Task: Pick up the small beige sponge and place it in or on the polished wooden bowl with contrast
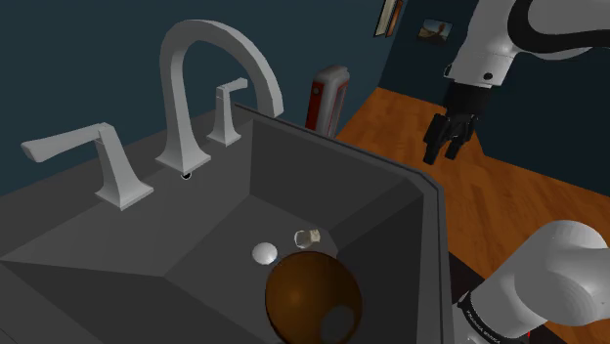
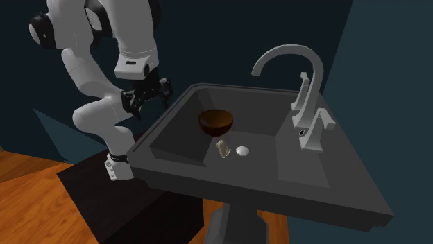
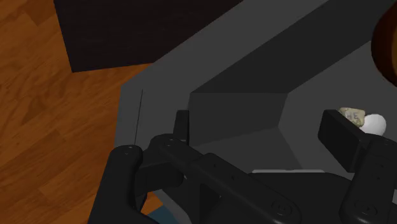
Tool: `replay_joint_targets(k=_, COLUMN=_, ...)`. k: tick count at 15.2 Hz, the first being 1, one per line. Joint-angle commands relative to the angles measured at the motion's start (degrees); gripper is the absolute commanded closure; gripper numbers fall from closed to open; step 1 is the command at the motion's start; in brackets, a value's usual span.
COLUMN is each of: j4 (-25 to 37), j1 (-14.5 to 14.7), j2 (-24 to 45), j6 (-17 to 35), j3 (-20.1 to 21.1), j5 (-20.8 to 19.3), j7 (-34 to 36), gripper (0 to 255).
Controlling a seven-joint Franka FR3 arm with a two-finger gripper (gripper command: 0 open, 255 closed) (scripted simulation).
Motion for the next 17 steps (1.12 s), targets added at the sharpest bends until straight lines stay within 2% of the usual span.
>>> replay_joint_targets(k=1, j4=0.0, j1=0.0, j2=0.0, j6=0.0, j3=0.0, j5=0.0, j7=0.0, gripper=0)
replay_joint_targets(k=10, j4=-0.56, j1=3.93, j2=12.53, j6=12.71, j3=9.3, j5=3.74, j7=5.17, gripper=0)
replay_joint_targets(k=17, j4=2.86, j1=6.06, j2=25.47, j6=21.68, j3=16.15, j5=3.66, j7=9.89, gripper=0)
